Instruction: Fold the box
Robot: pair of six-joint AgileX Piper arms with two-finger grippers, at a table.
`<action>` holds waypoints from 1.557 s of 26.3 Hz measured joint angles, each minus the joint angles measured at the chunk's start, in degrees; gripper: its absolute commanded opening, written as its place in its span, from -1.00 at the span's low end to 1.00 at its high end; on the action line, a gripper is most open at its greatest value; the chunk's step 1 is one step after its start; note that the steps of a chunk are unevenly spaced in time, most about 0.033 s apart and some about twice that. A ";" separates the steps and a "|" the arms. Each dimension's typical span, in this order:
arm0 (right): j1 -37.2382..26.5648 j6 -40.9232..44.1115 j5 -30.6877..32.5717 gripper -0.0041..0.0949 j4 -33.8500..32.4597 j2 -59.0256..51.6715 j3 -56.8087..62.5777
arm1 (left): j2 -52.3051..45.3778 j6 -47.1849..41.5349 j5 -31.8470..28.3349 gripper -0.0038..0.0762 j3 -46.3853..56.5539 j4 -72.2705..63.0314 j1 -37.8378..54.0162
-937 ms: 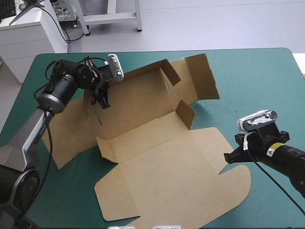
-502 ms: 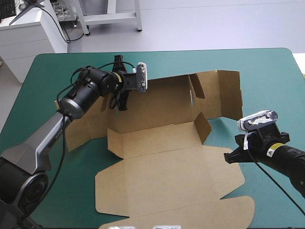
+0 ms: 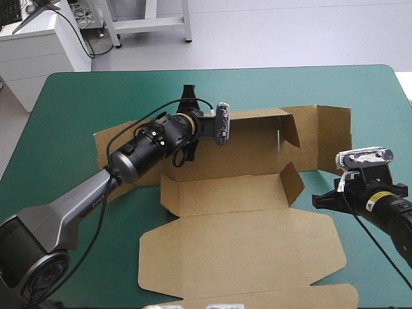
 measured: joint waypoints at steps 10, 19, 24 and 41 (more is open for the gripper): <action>-0.04 11.98 -0.24 -0.92 -9.91 0.00 0.00 | -2.54 -11.81 -0.17 -0.93 3.62 11.31 -5.87; -0.04 14.03 -0.34 -0.91 -13.04 0.00 0.00 | -8.25 -31.08 -8.56 -0.93 17.69 32.82 -7.49; -0.04 14.05 0.24 -0.92 -14.57 0.00 0.00 | -10.25 -44.74 -8.23 -0.92 23.28 46.59 -9.26; -0.04 14.05 0.43 0.72 -15.48 0.00 0.00 | -12.09 -58.70 -0.20 -0.92 29.88 59.66 -16.35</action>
